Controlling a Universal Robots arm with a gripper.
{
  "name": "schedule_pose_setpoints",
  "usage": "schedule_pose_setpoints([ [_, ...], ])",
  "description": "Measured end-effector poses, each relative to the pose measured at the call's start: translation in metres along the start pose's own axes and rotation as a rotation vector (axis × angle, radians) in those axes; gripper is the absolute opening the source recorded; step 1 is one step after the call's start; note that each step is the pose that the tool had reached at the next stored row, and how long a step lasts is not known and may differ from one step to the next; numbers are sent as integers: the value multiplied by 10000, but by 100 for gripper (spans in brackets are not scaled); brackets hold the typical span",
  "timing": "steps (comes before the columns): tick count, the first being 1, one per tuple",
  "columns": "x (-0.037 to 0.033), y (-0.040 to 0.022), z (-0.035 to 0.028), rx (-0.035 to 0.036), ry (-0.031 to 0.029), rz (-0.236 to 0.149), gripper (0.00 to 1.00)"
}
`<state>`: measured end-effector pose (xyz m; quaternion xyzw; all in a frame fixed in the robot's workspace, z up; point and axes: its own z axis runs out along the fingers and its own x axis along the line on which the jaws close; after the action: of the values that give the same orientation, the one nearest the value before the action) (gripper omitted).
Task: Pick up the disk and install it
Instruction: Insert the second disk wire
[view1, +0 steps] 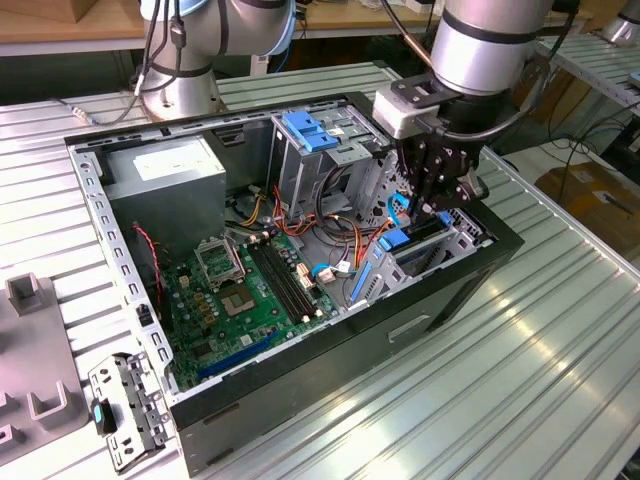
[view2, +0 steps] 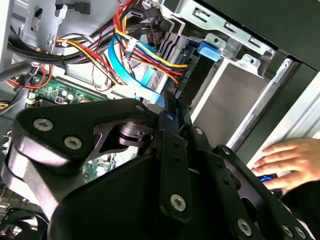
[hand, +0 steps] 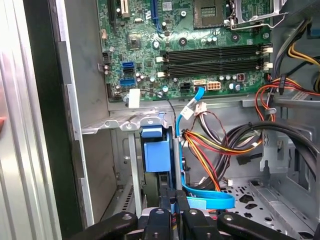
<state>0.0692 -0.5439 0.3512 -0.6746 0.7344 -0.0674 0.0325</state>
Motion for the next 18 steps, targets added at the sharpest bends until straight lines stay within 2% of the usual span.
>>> schedule_pose_setpoints([
  [1,19,-1,1,13,-60,10,16],
  [3,51,-3,4,64,-221,35,16],
  [5,66,3,4,147,-394,62,16],
  [6,71,7,4,175,-486,77,16],
  [7,85,7,6,199,-606,95,16],
  [8,104,8,10,214,-676,106,16],
  [9,120,9,13,222,-716,113,16],
  [10,165,10,23,233,-838,134,16],
  [12,195,10,30,239,-978,155,16],
  [14,207,11,41,243,-1202,190,16],
  [16,218,11,51,241,-1279,202,16],
  [18,235,11,61,238,-1307,206,16],
])
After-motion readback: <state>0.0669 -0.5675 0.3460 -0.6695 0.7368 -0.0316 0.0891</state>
